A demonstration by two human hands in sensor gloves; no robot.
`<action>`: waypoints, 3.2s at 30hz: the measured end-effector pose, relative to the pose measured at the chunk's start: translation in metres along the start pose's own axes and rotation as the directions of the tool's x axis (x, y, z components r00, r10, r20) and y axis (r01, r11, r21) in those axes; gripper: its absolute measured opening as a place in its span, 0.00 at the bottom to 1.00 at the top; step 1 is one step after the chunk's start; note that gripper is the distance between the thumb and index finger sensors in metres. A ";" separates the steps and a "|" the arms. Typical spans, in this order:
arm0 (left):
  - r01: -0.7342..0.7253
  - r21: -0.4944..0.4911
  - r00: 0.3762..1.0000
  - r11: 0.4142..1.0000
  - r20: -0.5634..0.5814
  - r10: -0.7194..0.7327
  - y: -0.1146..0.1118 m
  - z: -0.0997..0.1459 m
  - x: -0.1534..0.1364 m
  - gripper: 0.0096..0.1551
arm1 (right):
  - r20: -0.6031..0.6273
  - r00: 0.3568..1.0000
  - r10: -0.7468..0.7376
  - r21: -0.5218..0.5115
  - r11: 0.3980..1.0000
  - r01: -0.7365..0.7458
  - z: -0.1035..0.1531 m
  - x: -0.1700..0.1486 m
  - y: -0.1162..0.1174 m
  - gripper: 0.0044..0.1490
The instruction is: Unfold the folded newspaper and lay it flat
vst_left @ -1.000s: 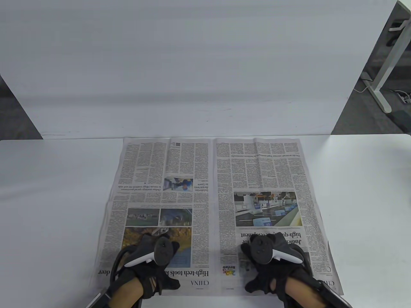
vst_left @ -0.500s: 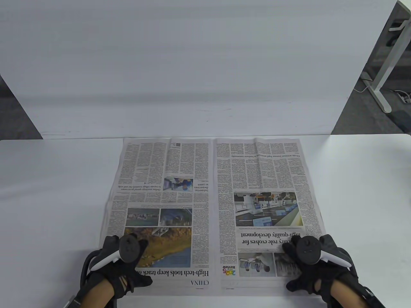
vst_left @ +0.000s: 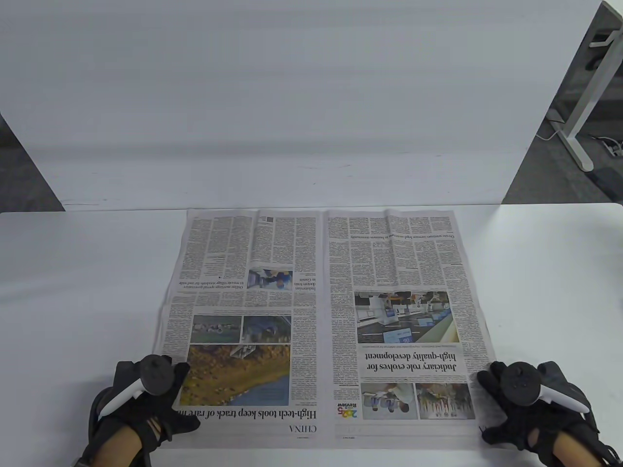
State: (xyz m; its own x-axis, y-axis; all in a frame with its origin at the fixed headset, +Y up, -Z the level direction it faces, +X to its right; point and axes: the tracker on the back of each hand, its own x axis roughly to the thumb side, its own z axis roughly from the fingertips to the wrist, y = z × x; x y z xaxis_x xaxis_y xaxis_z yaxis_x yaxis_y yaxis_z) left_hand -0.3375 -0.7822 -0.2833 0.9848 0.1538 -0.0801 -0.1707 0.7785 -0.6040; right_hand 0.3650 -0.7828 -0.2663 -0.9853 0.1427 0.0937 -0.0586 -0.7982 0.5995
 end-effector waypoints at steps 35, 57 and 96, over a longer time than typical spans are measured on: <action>-0.186 0.184 0.982 0.965 0.052 0.180 0.044 -0.005 0.034 0.39 | -0.141 0.970 -0.201 -0.321 0.936 0.147 -0.016 0.050 -0.057 0.36; -0.048 0.199 0.995 0.979 0.098 0.028 0.090 -0.007 0.174 0.36 | -0.109 0.987 -0.114 -0.345 0.936 0.070 -0.034 0.191 -0.117 0.34; 0.021 0.183 0.984 0.983 0.171 -0.053 0.012 -0.067 0.203 0.42 | -0.012 0.986 -0.165 -0.309 0.938 0.153 -0.099 0.211 -0.040 0.44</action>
State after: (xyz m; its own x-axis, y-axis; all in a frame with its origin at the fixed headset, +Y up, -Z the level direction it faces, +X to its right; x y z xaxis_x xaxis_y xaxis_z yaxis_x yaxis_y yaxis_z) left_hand -0.1374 -0.7822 -0.3596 0.9727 0.2142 0.0888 -0.1526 0.8798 -0.4502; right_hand 0.1430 -0.7785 -0.3497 -0.9640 0.2652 -0.0165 -0.2556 -0.9083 0.3311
